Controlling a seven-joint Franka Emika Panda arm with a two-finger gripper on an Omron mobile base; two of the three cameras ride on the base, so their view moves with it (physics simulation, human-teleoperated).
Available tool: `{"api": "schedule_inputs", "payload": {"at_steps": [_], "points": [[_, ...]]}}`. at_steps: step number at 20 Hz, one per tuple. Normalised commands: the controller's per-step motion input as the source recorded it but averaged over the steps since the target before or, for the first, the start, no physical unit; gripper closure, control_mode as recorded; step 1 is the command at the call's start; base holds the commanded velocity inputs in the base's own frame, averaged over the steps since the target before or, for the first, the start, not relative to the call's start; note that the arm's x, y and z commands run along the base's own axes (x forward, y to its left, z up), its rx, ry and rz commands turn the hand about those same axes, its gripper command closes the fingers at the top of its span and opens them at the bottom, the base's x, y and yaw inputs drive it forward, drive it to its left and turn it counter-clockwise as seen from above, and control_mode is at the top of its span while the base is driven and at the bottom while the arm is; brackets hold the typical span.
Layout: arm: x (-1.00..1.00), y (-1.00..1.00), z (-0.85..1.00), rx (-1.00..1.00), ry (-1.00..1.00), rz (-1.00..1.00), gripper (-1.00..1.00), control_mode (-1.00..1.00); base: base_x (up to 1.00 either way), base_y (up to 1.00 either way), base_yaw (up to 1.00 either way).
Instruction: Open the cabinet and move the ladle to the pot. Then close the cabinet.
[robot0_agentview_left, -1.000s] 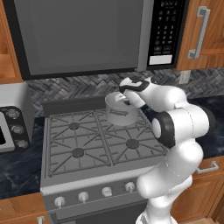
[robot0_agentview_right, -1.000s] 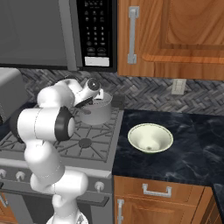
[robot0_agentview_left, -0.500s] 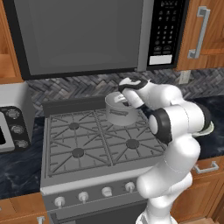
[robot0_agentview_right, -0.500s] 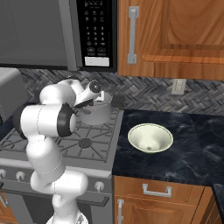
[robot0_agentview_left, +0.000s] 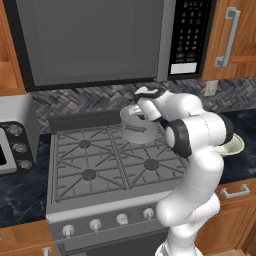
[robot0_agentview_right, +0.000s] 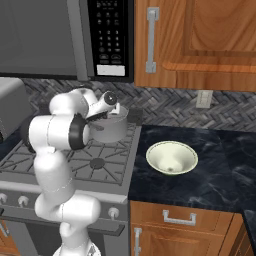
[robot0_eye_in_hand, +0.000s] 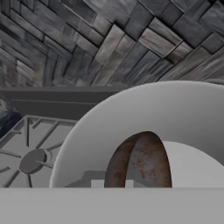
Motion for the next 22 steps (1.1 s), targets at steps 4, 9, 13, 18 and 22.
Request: {"api": "schedule_inputs", "payload": {"at_steps": [4, 9, 13, 18, 22], "points": [[0.26, 0.08, -0.08, 0.0, 0.0, 0.0, 1.0, -1.0, 0.0, 0.0, 0.0], [0.25, 0.04, -0.12, 0.0, 0.0, 0.0, 1.0, -1.0, 0.0, 0.0, 0.0], [0.28, 0.0, -0.09, 0.0, 0.0, 0.0, 1.0, -1.0, 0.0, 0.0, 0.0], [0.27, 0.0, -0.08, 0.0, 0.0, 0.0, 1.0, -1.0, 0.0, 0.0, 0.0], [0.21, 0.0, -0.08, 0.0, 0.0, 0.0, 1.0, -1.0, 0.0, 0.0, 0.0]]}}
